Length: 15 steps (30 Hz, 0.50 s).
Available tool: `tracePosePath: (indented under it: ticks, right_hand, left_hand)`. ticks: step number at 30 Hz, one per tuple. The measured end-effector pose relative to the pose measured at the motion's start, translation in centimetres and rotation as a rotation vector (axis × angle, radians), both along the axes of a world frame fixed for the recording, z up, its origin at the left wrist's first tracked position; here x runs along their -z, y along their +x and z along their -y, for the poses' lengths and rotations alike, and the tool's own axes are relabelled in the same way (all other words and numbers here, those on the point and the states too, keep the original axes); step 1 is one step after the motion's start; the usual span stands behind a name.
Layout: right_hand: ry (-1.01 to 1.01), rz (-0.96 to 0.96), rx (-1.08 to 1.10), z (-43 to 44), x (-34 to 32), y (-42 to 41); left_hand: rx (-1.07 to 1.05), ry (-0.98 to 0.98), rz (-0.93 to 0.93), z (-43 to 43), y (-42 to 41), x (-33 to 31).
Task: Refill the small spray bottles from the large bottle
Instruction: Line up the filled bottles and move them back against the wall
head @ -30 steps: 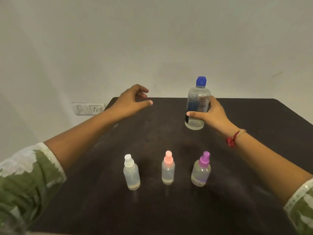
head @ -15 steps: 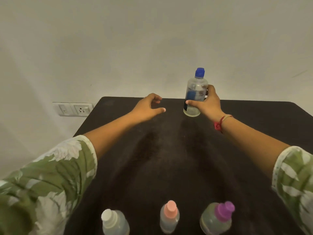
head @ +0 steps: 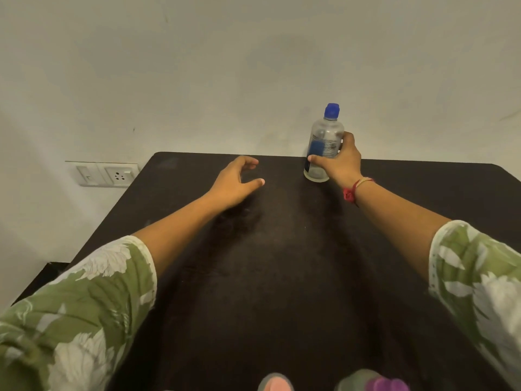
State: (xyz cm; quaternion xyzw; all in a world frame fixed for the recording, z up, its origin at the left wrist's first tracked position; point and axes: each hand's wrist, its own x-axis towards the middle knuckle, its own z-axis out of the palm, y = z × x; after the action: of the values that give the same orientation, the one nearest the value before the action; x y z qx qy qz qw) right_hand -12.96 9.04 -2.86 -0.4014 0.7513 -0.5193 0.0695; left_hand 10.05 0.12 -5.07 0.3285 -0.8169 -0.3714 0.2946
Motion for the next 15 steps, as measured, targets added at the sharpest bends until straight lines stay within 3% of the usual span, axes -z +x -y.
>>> tracePosePath:
  ticks: [15]
  right_hand:
    - [0.061, 0.064, 0.005, 1.0, -0.3, -0.3]
  left_hand:
    - [-0.009, 0.054, 0.059, -0.1, 0.8, -0.2]
